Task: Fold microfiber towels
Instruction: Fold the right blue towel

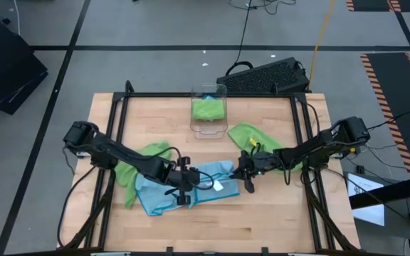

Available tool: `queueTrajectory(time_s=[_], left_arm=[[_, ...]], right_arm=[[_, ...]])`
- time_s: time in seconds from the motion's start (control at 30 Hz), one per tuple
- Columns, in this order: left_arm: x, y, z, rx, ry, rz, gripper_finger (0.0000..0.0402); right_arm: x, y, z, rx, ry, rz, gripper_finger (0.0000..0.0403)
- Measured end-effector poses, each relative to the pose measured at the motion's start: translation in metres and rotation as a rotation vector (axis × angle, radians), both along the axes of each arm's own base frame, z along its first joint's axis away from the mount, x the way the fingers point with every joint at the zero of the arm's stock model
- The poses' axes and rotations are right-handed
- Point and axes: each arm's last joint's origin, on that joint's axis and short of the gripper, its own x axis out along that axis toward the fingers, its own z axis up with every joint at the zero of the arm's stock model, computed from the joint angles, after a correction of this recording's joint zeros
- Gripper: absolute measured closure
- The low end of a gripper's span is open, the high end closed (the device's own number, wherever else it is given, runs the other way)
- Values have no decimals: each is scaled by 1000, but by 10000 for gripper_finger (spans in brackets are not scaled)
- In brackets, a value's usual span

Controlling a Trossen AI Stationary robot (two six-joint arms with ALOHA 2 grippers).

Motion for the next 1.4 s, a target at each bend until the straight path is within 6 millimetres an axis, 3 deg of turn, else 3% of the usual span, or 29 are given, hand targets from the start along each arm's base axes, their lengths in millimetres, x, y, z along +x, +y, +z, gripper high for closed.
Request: queueTrajectory(time_s=[0.17,0.3,0.7,1.1,1.4], left_arm=[[2,-2,-10,3,29,-3,396],[2,-2,-11,4,33,-1,381],[1,-5,-11,-13,34,15,364],[0,-22,-6,-56,-23,-8,223],[2,-31,7,-163,-101,-122,201]], right_arm=[[-1,5,0,-3,-5,21,401],[-2,10,0,-3,-5,39,393],[-4,18,0,11,4,67,287],[-10,21,-7,55,104,168,266],[-10,22,2,87,67,208,266]])
